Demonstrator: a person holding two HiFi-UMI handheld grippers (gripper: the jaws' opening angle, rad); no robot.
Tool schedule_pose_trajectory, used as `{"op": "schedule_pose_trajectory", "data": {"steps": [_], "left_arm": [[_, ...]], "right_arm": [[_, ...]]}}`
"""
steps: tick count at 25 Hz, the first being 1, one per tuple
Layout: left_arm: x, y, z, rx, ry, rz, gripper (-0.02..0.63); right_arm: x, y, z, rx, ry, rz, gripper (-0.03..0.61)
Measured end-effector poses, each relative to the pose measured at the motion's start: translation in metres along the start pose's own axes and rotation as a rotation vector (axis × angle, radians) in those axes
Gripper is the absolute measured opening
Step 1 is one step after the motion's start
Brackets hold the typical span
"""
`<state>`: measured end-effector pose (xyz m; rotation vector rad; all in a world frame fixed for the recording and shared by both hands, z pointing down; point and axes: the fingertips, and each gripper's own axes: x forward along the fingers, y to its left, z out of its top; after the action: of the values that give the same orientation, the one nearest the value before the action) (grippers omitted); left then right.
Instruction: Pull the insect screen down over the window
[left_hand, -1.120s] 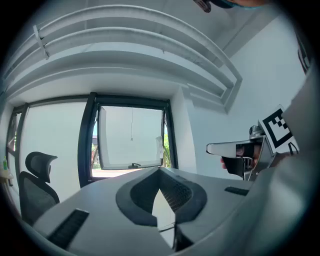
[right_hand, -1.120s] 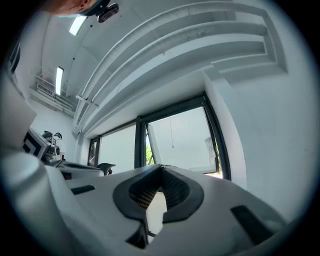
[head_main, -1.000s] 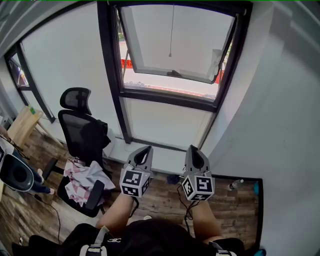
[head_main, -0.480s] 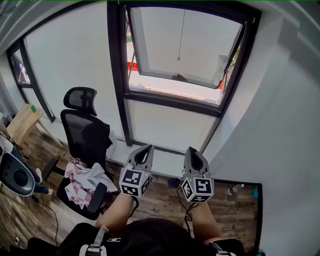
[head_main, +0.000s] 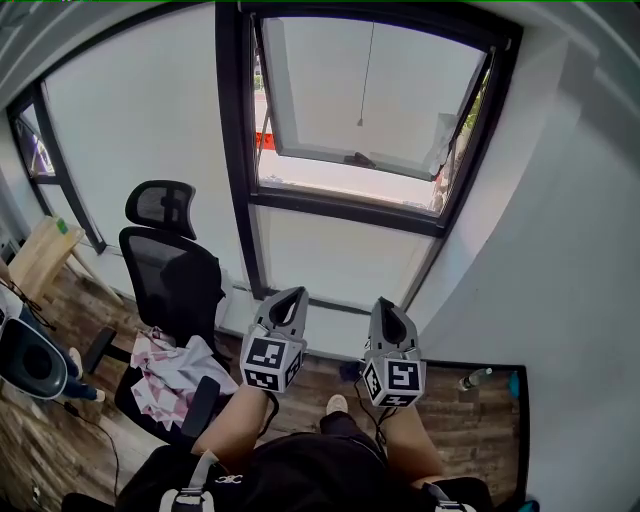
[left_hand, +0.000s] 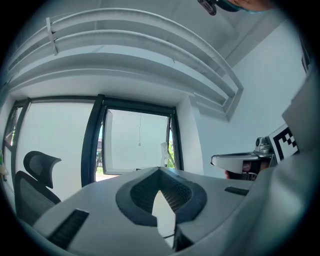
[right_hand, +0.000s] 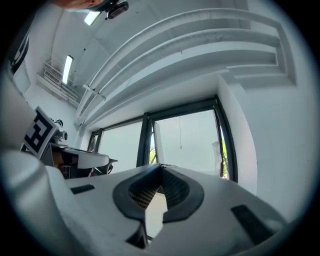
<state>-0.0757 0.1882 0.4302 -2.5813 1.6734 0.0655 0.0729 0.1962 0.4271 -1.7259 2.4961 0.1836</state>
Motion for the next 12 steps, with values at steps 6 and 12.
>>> {"op": "schedule_pose_trajectory", "data": {"steps": [6, 12], "left_arm": [[0.024, 0.02, -0.005, 0.03, -0.001, 0.008, 0.008], [0.07, 0.044, -0.01, 0.039, -0.012, 0.022, 0.008]], "right_arm": [[0.033, -0.005, -0.006, 0.012, -0.013, 0.001, 0.006], [0.085, -0.021, -0.014, 0.002, -0.024, 0.01, 0.006]]}}
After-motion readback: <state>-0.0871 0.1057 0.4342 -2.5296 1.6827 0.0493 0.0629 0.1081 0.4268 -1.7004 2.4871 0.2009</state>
